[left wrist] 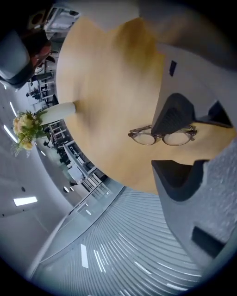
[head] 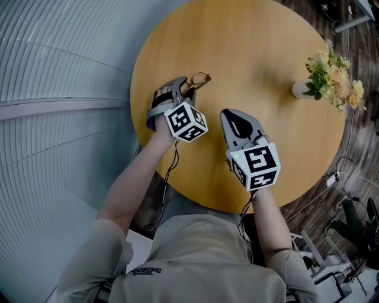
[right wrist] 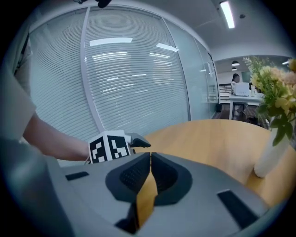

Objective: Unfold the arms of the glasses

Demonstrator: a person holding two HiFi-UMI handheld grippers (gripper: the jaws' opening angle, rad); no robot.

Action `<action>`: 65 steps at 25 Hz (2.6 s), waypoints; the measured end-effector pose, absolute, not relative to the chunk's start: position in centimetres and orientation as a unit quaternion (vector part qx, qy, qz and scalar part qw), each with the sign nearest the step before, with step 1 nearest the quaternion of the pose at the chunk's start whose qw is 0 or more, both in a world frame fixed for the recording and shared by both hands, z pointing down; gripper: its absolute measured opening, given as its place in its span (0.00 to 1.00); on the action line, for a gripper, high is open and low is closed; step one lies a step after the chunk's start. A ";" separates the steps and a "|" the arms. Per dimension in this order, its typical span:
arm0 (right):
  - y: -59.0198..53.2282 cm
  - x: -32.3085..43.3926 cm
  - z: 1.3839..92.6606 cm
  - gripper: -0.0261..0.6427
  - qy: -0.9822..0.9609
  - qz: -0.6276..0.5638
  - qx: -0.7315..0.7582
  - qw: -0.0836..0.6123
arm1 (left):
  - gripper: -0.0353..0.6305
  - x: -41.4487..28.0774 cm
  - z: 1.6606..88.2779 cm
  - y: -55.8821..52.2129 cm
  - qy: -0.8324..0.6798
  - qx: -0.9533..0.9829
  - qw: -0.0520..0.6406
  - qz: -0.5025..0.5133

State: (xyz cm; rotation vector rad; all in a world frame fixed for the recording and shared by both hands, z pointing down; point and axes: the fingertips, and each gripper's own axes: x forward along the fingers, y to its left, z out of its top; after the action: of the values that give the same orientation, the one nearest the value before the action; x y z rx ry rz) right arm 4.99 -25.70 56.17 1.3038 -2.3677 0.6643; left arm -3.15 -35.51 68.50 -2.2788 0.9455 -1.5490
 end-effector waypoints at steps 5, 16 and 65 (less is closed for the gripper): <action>-25.3 5.5 57.5 0.08 -0.830 0.253 0.464 0.180 | 0.32 -3.0 70.5 -36.2 0.314 -0.773 0.119 -0.538; -24.9 7.1 58.8 0.08 -0.819 0.267 0.475 0.182 | 0.29 -2.2 71.4 -36.3 0.306 -0.767 0.117 -0.551; -20.1 9.3 40.5 0.08 -0.841 0.143 0.515 0.088 | 0.12 -3.7 43.3 -29.5 0.398 -0.891 -0.080 -0.203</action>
State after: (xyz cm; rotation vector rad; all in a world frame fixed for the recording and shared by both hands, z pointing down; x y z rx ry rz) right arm 9.33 -20.06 40.46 1.5324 -2.5022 0.4253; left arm -3.67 -29.54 43.27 -2.9511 1.3194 -0.6711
